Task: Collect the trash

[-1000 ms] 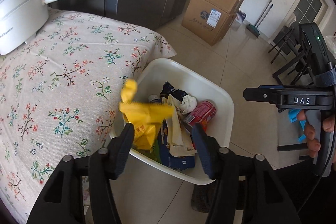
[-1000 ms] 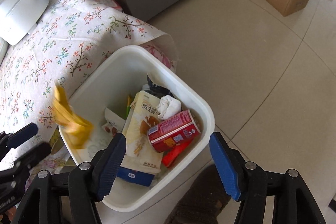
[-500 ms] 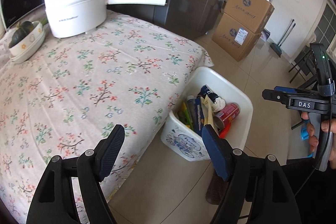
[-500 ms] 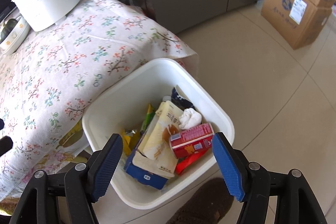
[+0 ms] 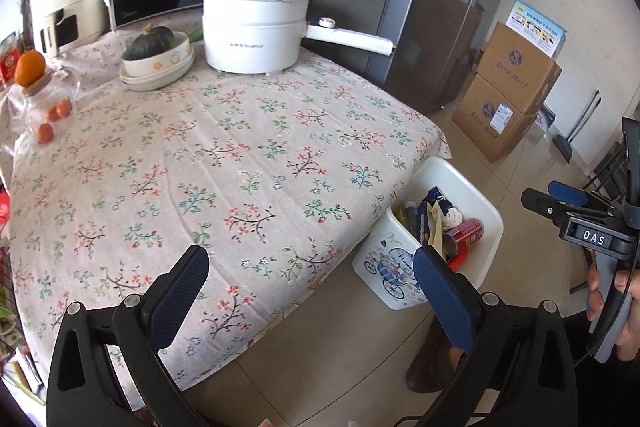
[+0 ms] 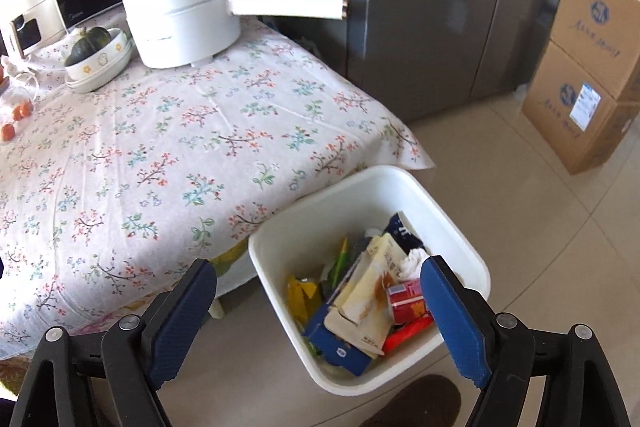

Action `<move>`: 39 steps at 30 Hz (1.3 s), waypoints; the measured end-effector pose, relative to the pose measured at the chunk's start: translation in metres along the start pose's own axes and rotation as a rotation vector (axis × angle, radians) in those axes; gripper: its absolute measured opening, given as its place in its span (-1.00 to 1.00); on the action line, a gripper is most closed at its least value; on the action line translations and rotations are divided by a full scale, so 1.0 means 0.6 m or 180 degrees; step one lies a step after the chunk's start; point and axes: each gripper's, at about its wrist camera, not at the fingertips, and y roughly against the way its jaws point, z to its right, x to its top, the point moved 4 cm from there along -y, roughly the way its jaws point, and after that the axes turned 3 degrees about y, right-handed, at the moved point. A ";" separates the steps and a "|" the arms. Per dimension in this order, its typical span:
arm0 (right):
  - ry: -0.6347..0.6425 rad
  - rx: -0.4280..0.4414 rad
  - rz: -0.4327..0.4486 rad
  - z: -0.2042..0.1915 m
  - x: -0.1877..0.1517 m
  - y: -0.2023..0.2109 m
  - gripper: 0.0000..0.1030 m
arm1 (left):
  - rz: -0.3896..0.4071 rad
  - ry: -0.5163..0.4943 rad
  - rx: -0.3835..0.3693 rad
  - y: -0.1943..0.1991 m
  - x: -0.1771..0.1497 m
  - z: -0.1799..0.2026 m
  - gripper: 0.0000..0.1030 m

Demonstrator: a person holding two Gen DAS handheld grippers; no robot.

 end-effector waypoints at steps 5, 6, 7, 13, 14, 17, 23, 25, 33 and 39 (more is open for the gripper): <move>0.0209 0.0001 0.0269 -0.057 -0.001 0.035 0.79 | 0.0163 0.0113 0.0250 0.043 -0.013 -0.027 1.00; 0.0236 -0.0005 0.0321 -0.066 -0.002 0.041 0.80 | 0.0194 0.0147 0.0299 0.050 -0.015 -0.032 1.00; 0.0248 -0.0004 0.0372 -0.074 -0.003 0.046 0.80 | 0.0232 0.0172 0.0358 0.057 -0.018 -0.039 1.00; 0.0239 -0.0004 0.0568 -0.097 -0.004 0.058 0.85 | 0.0472 0.0234 0.0615 0.084 -0.022 -0.053 1.00; 0.0240 -0.0036 0.0598 -0.098 -0.004 0.057 0.85 | 0.0523 0.0251 0.0659 0.086 -0.022 -0.055 1.00; 0.0237 -0.0104 0.0616 -0.097 -0.007 0.050 0.85 | 0.0585 0.0303 0.0679 0.088 -0.020 -0.059 1.00; 0.0200 -0.0133 0.0573 -0.089 -0.013 0.041 0.85 | 0.0621 0.0312 0.0668 0.087 -0.016 -0.058 1.00; 0.0195 -0.0142 0.0577 -0.087 -0.014 0.042 0.85 | 0.0639 0.0293 0.0668 0.089 -0.018 -0.054 1.00; 0.0254 -0.0174 0.0633 -0.090 -0.013 0.047 0.85 | 0.0665 0.0268 0.0601 0.089 -0.019 -0.047 1.00; 0.0276 -0.0194 0.0644 -0.090 -0.013 0.048 0.85 | 0.0704 0.0217 0.0626 0.092 -0.020 -0.039 1.00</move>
